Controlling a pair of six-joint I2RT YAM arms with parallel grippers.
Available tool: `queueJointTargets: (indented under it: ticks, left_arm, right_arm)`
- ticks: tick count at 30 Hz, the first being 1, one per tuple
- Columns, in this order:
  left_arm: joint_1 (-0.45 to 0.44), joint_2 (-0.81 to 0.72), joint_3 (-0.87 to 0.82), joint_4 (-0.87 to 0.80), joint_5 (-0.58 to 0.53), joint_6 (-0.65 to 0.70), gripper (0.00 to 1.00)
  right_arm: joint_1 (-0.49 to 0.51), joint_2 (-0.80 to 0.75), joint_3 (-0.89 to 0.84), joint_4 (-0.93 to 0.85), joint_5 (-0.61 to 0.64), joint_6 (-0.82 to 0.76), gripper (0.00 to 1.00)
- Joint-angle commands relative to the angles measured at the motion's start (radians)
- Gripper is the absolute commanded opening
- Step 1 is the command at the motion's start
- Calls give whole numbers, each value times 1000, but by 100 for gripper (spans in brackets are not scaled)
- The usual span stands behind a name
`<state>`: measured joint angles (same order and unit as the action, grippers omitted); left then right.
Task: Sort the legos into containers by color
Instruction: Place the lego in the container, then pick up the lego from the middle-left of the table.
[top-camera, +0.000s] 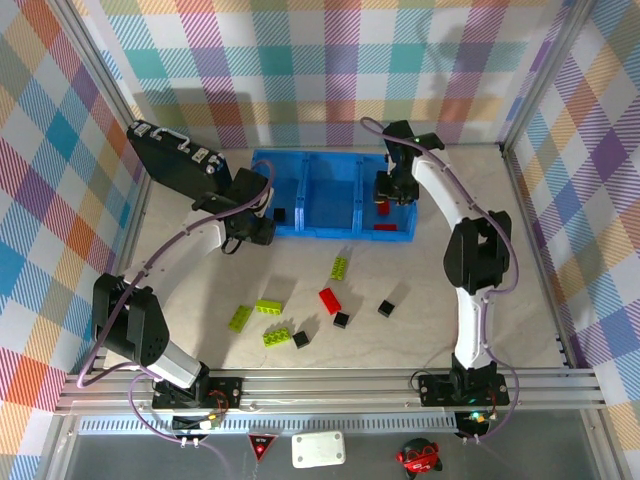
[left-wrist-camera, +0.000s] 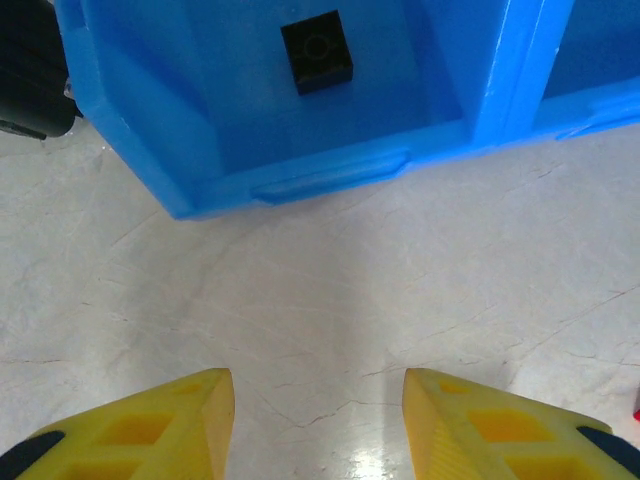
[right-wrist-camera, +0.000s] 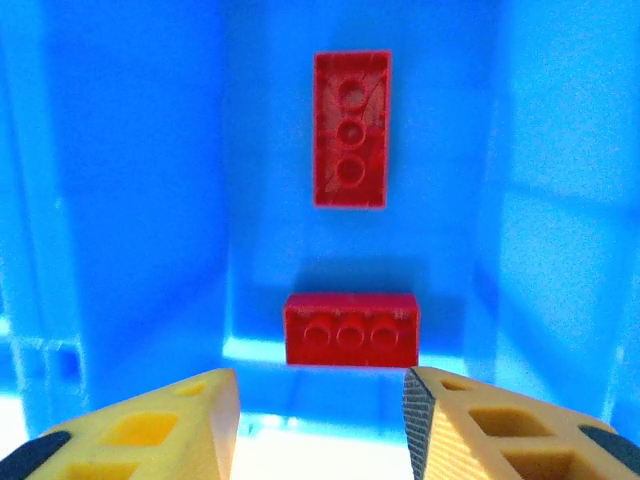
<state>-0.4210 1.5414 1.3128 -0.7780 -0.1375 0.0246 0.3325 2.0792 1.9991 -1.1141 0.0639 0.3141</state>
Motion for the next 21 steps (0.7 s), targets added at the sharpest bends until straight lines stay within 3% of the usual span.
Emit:
queueJointTargets:
  ticks: [1, 21]
  left_arm:
    - [-9, -21, 21, -46, -7, -47, 48]
    - [-11, -38, -32, -38, 41, -149, 48]
  right_arm:
    - [20, -104, -65, 16, -25, 42, 48]
    - [106, -396, -364, 69, -26, 113, 48]
